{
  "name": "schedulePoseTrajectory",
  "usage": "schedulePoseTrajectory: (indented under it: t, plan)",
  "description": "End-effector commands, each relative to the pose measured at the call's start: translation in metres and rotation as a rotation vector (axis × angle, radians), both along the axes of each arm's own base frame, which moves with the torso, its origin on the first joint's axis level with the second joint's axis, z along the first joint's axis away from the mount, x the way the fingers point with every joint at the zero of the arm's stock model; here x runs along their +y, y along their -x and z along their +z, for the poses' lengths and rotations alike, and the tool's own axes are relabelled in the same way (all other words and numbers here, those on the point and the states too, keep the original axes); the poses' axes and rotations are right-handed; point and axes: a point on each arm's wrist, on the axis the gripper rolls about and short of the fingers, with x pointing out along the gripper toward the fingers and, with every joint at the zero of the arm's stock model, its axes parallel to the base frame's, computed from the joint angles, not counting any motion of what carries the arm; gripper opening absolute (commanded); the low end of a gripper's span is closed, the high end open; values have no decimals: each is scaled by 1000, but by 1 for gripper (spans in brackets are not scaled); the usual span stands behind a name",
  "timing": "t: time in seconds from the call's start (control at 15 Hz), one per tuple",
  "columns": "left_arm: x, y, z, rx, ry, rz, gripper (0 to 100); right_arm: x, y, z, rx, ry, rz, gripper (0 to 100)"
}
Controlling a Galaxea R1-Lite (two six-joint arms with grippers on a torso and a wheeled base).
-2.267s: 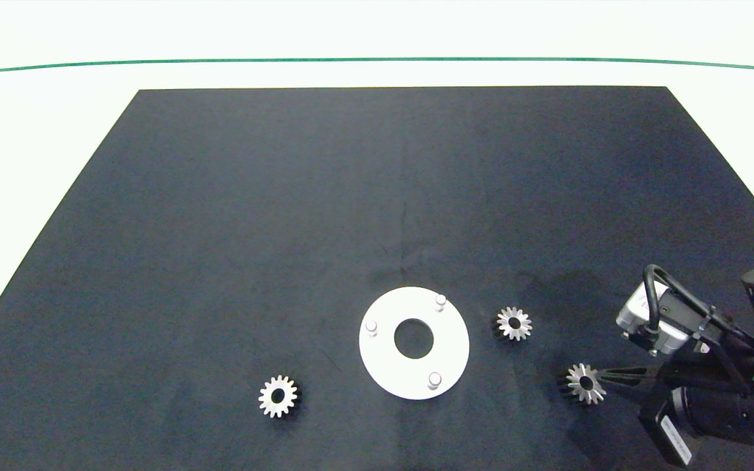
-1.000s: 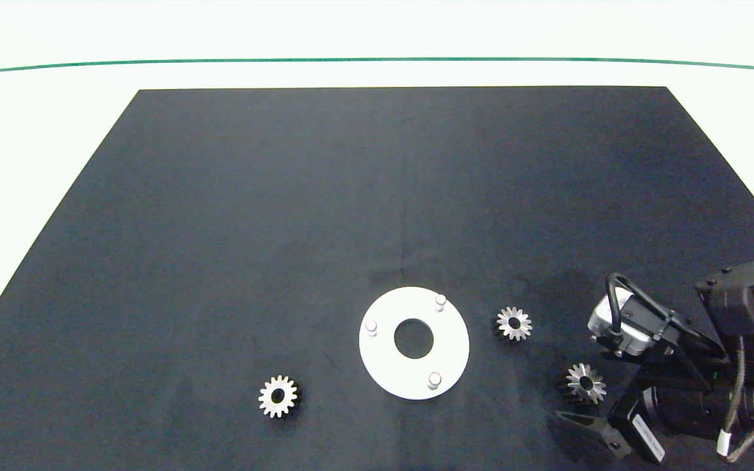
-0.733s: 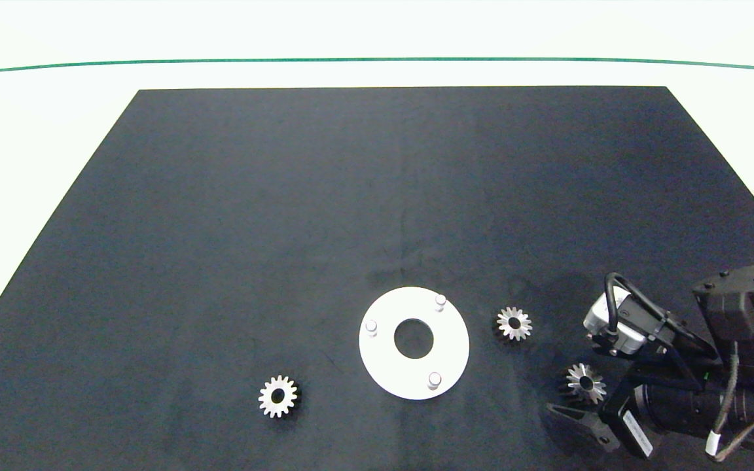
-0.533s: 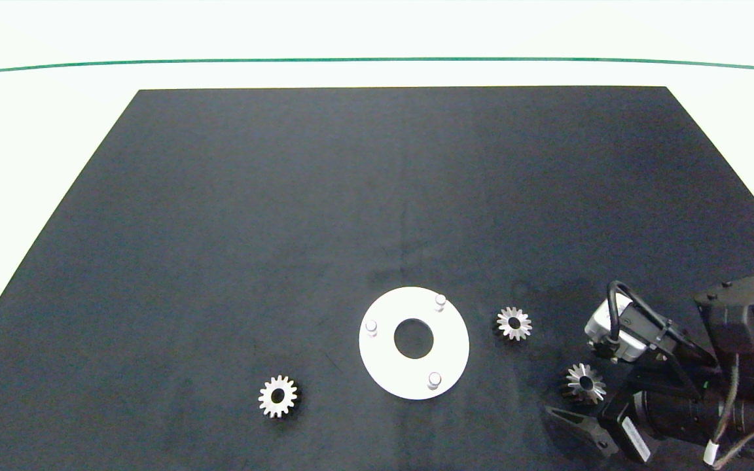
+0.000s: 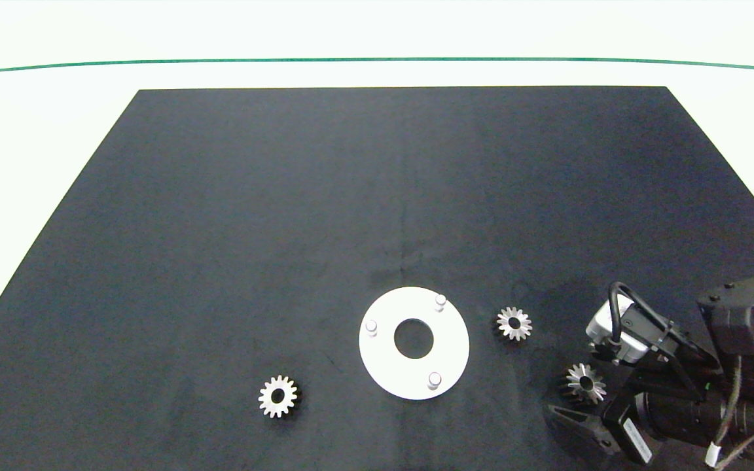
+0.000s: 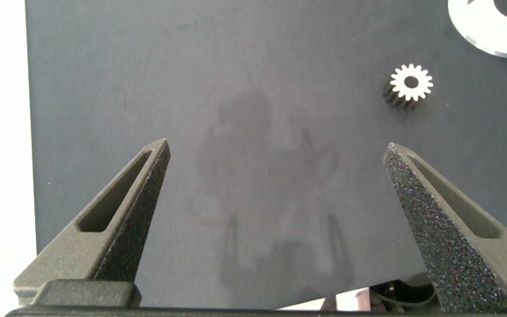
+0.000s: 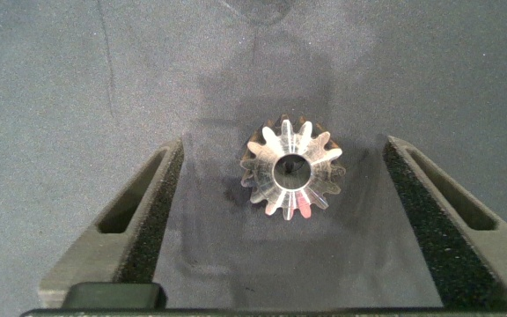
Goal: Install three planetary gears onto the carrier pins
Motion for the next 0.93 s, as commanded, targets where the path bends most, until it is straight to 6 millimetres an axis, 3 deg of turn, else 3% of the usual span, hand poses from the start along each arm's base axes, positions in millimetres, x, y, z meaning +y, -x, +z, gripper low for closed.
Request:
schedulePoseTrajectory:
  t: [0.07,0.93]
  plan:
    - [0,0,1,-2,-1,-1,100,-1,1,0,-3,1,0,87]
    - [0,0,0,1,-1,-1,100,0,-1,-2,8,9,0,59]
